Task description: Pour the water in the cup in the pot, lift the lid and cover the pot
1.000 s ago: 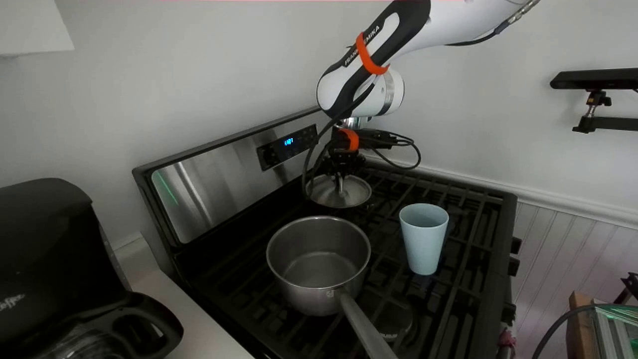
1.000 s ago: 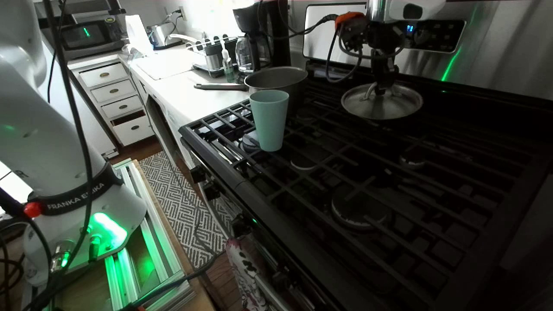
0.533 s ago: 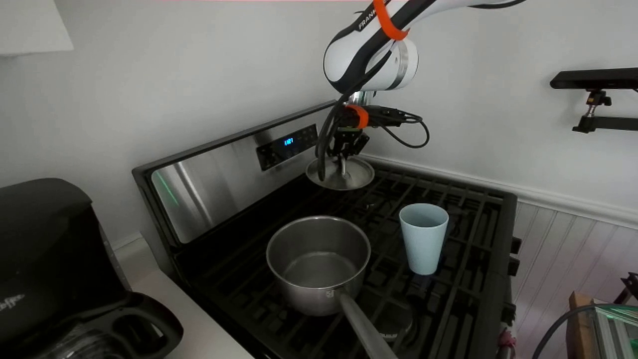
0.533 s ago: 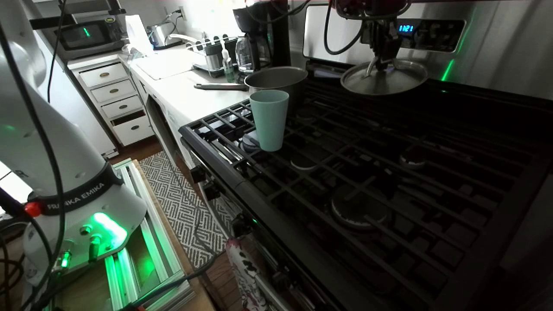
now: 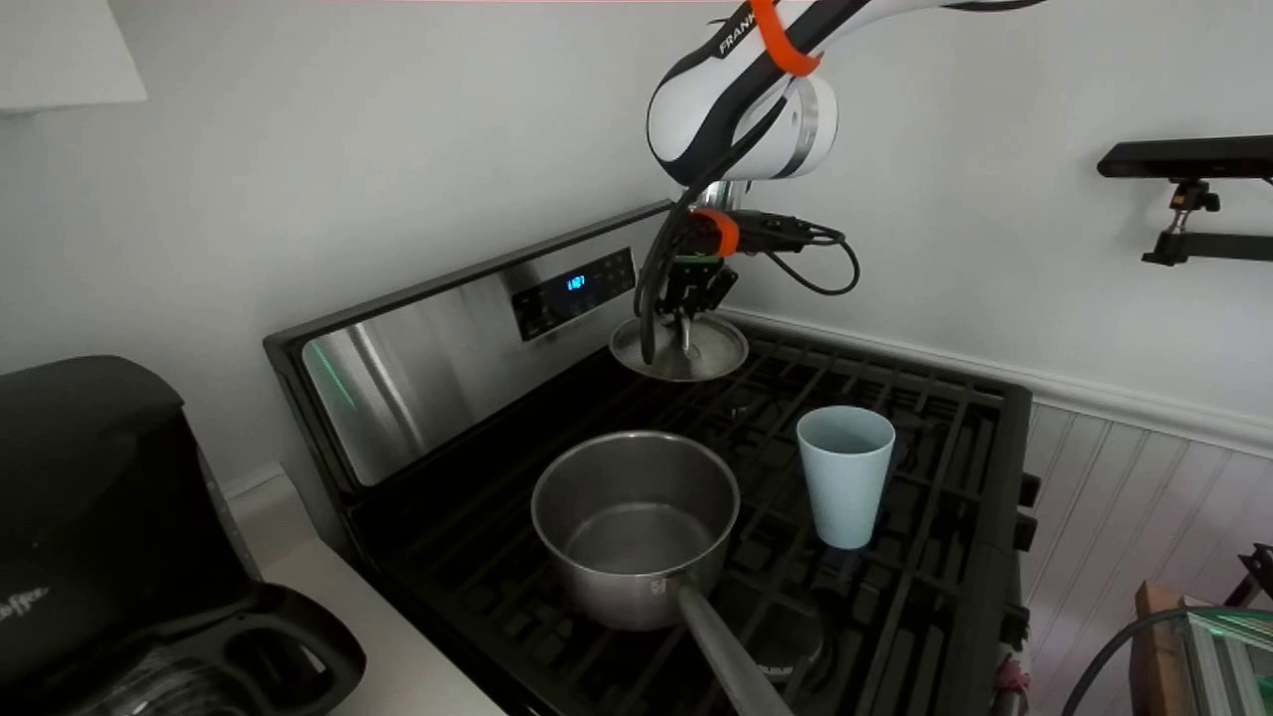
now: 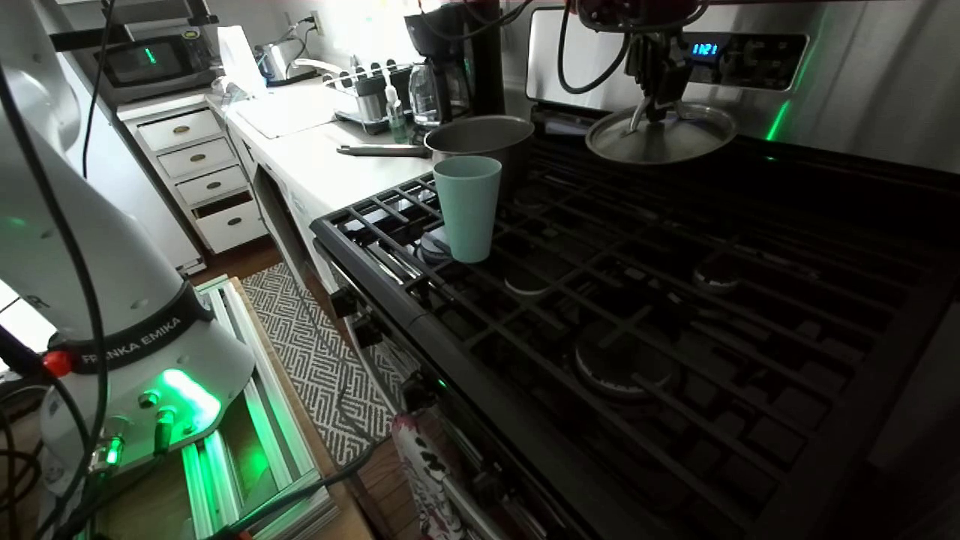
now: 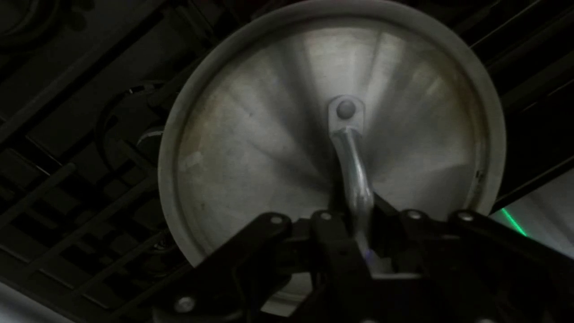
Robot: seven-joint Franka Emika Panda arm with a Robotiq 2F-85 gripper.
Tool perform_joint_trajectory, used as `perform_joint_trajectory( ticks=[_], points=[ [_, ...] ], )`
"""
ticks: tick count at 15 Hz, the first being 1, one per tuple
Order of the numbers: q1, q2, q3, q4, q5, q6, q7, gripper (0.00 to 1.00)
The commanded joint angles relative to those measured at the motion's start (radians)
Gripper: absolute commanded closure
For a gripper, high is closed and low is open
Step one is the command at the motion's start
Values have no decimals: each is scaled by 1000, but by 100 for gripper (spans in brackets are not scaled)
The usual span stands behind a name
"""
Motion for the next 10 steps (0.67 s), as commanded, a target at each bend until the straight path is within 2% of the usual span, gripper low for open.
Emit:
perform_joint_trajectory(
  ticks=[1, 10],
  points=[
    [10, -107, 18, -98, -26, 19, -55, 98],
    [46, -321, 53, -302, -67, 62, -143, 98]
  ],
)
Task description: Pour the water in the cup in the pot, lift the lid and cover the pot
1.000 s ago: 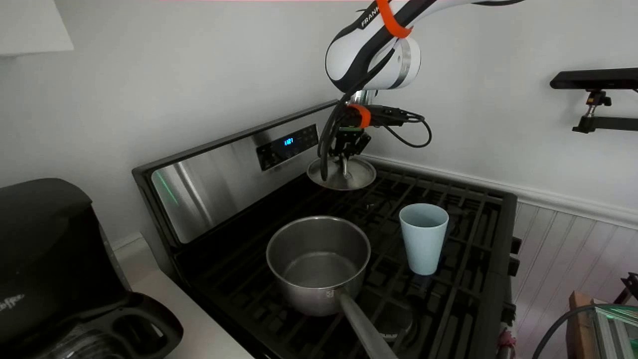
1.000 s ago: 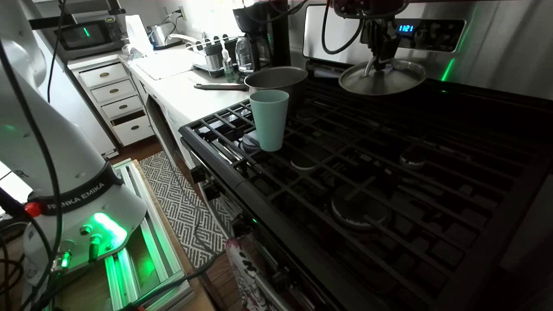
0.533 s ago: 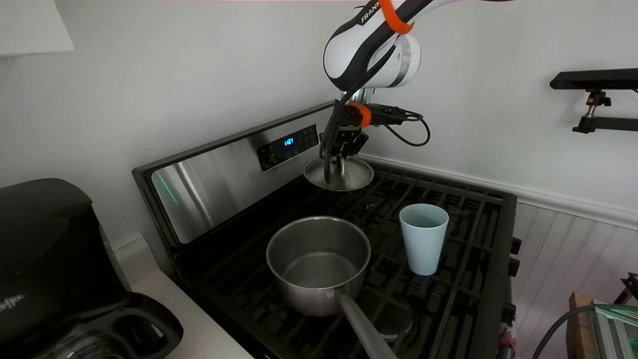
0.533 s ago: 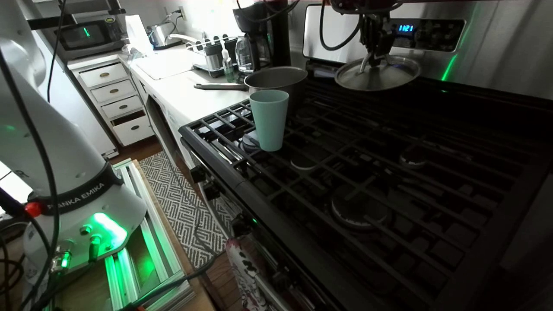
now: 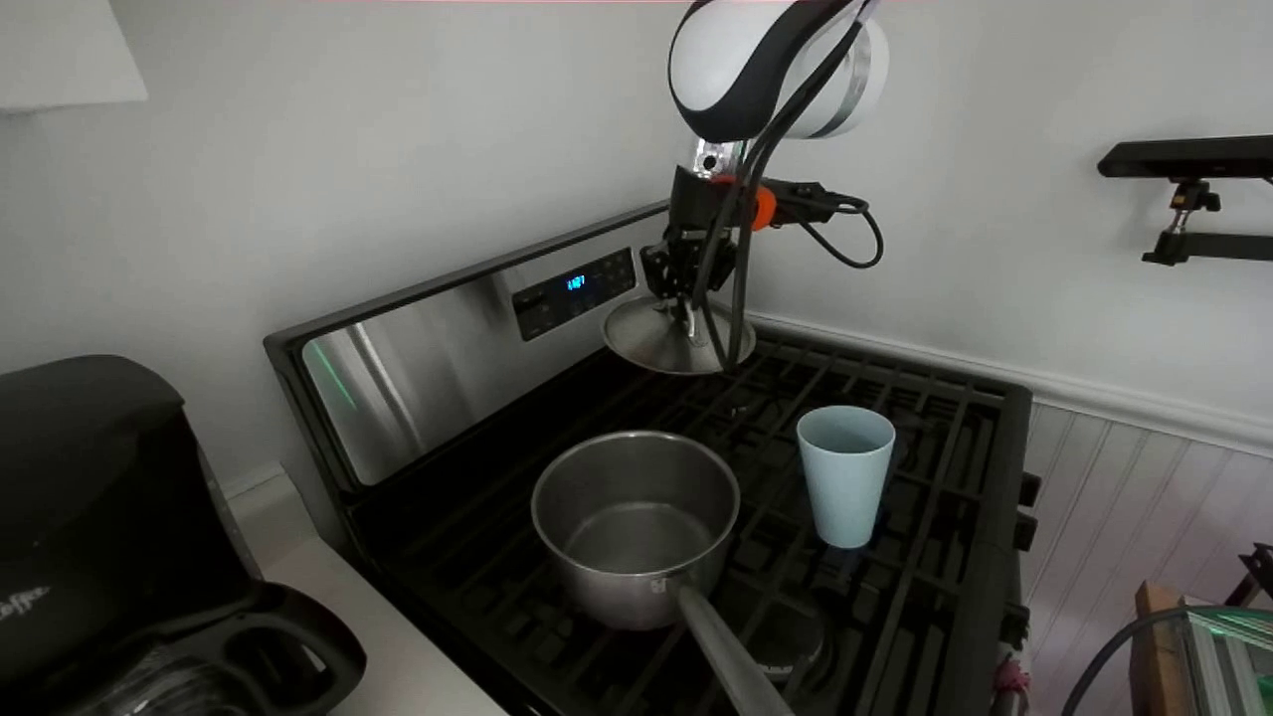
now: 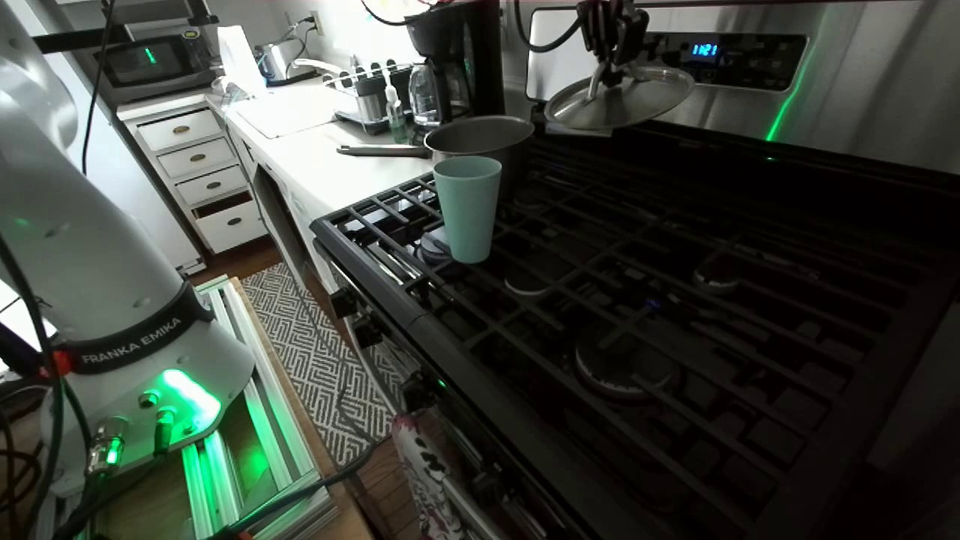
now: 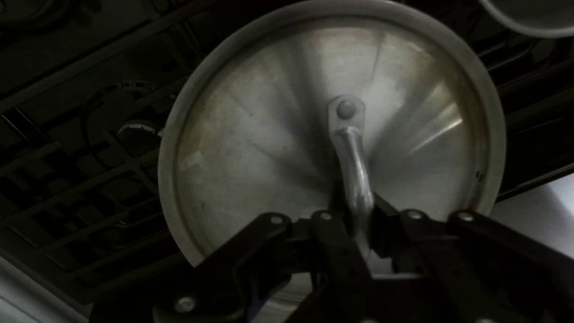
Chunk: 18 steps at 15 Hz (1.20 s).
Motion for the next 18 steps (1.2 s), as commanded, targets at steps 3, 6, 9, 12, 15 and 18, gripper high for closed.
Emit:
perform_joint_trajectory(
  ticks=[3, 6, 9, 12, 15, 18],
  points=[
    [24, -168, 39, -190, -9, 49, -83, 98],
    [26, -131, 44, -154, -1, 21, -73, 98],
    [29, -135, 47, -166, -1, 24, -73, 91],
    [27, -130, 45, -164, -1, 24, -73, 98],
    [47, -145, 67, -178, -49, 21, -77, 98],
    [71, -159, 93, -187, -106, 17, -73, 98]
  ],
)
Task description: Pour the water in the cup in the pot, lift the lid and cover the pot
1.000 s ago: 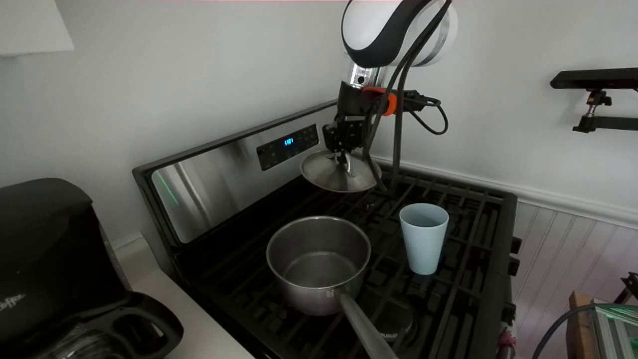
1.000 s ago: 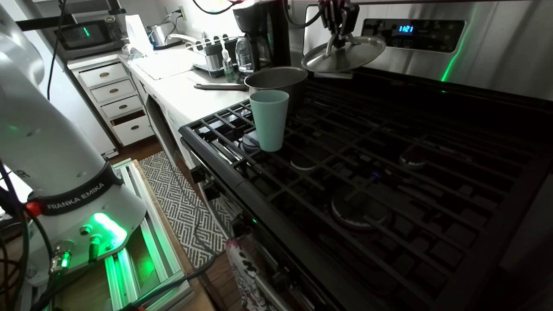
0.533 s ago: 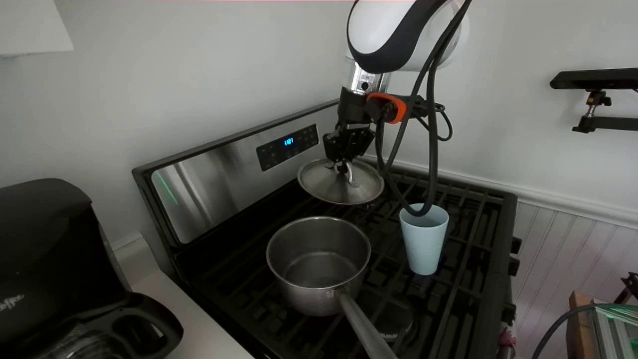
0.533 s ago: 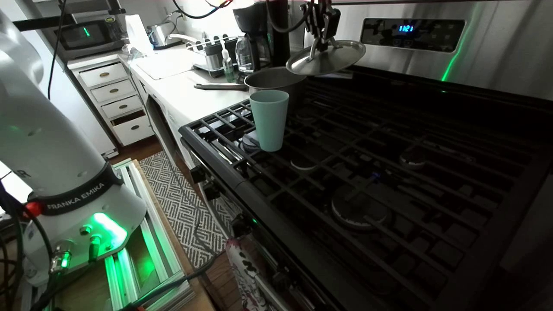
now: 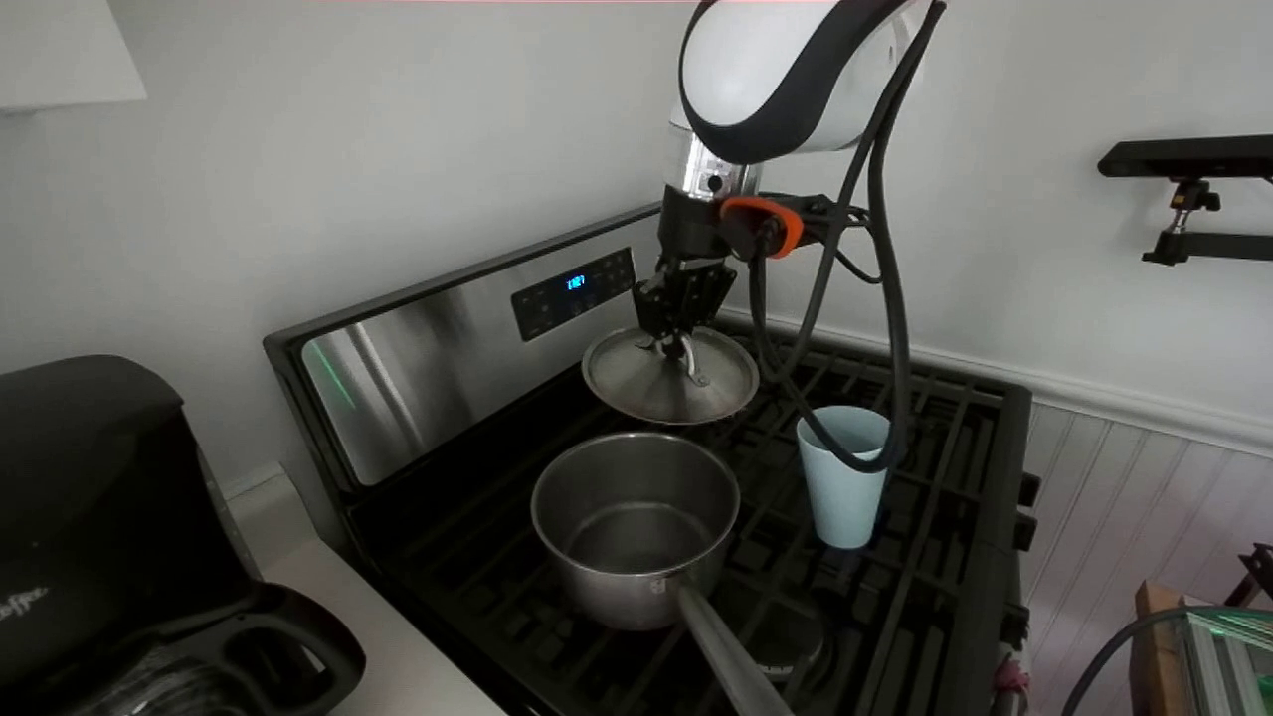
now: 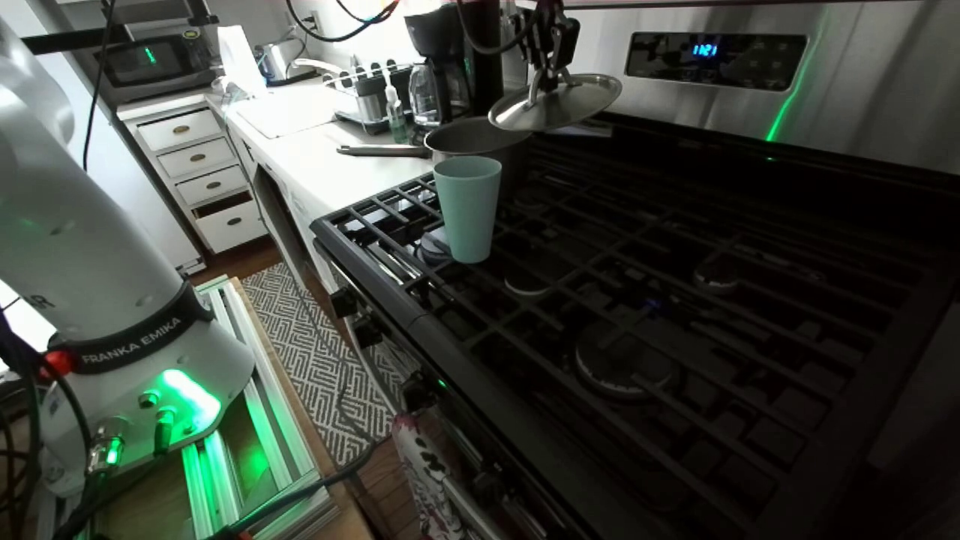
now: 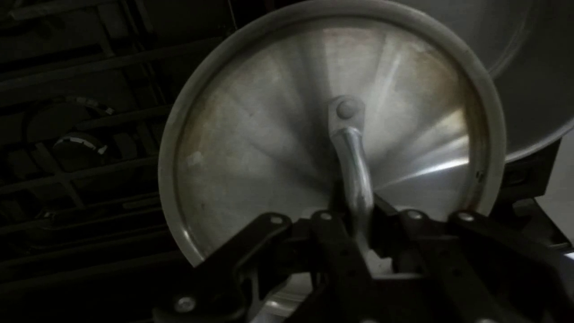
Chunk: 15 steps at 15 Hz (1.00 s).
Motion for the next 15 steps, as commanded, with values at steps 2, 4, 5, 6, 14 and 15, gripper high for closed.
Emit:
perform_joint_trajectory(
  ticks=[2, 4, 5, 6, 14, 15],
  points=[
    [39, -26, 39, -11, -75, -12, -2, 98],
    [56, -10, 56, -2, -83, -15, -6, 98],
    [65, -5, 65, -1, -85, -16, -7, 98],
    [73, -3, 72, -1, -86, -16, -4, 98],
    [104, 22, 104, -46, -61, 19, 0, 98],
    [105, 28, 104, -47, -60, 23, -1, 98]
  ],
)
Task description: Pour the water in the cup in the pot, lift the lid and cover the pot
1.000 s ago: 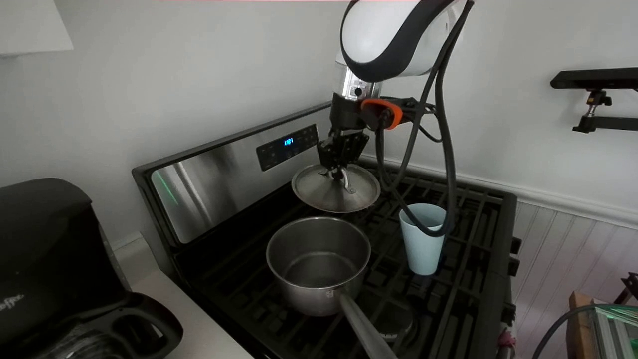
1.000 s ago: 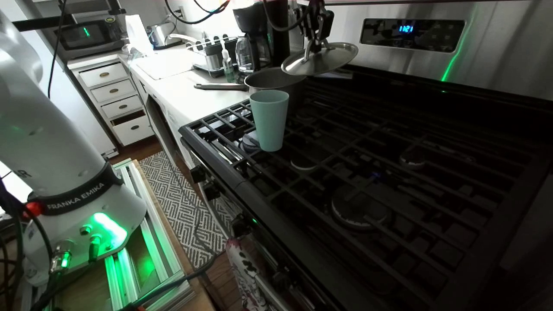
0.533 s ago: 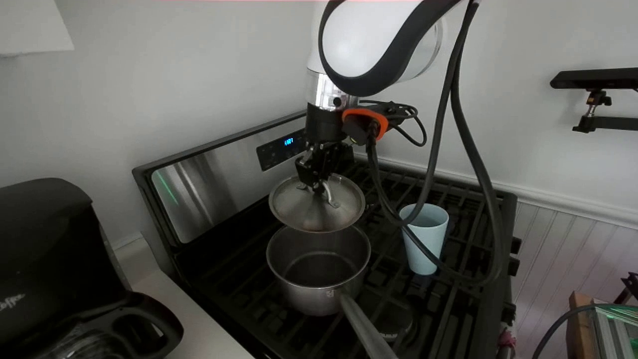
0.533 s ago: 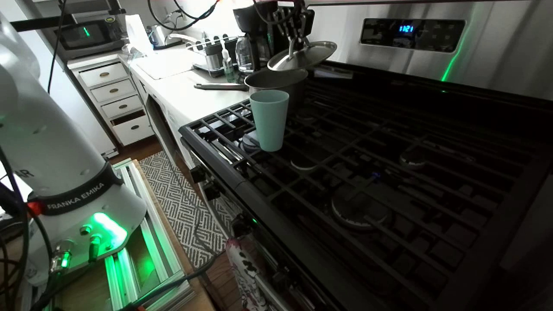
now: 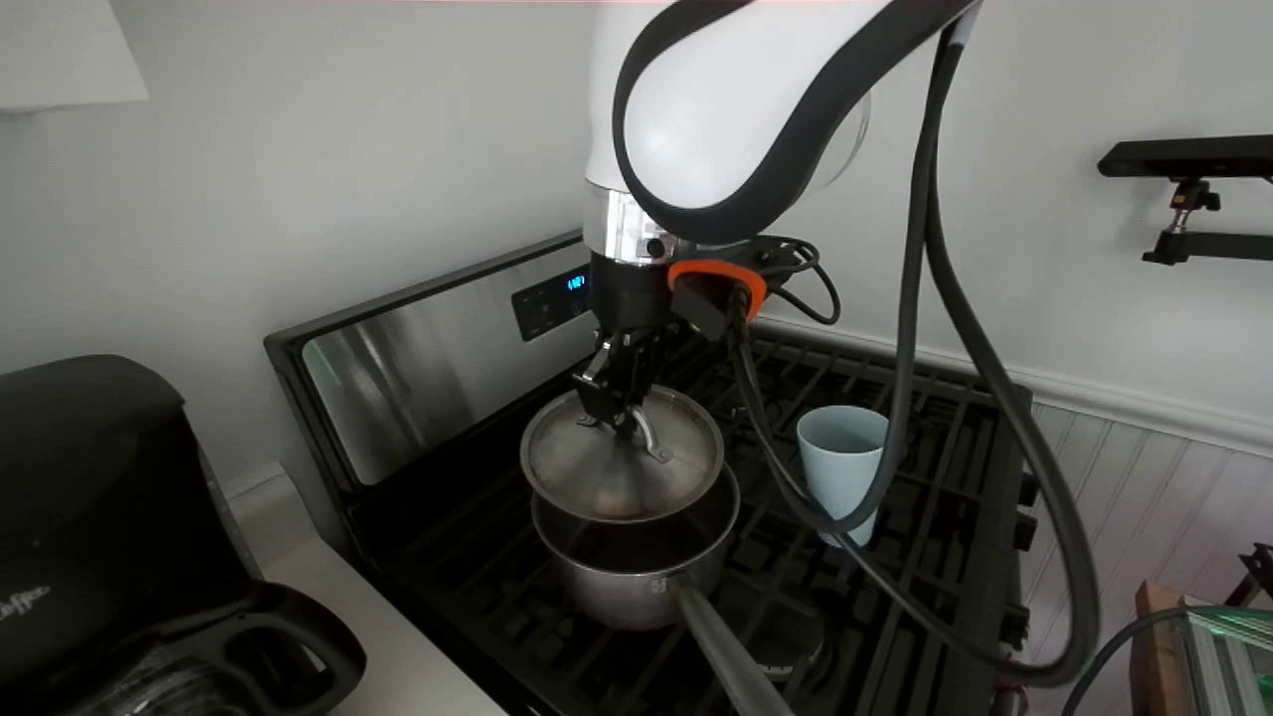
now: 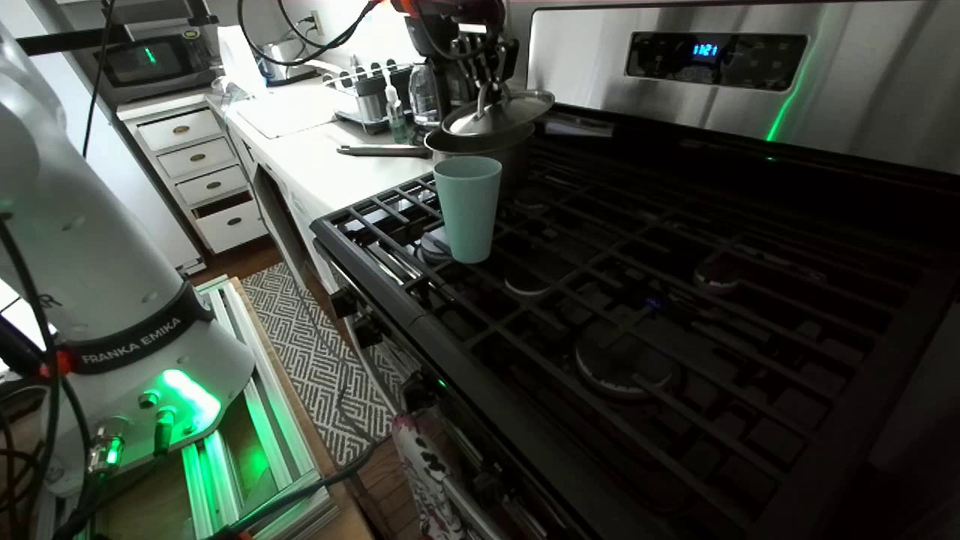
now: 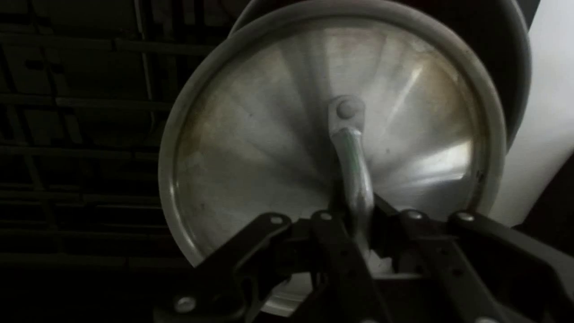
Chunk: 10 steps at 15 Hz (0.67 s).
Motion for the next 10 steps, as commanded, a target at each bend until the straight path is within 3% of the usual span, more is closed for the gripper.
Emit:
perform_joint_trajectory(
  ticks=[1, 10],
  points=[
    [5, 16, 2, -12, 11, 28, -7, 98],
    [12, 45, 20, -7, 55, 34, -38, 98]
  ],
)
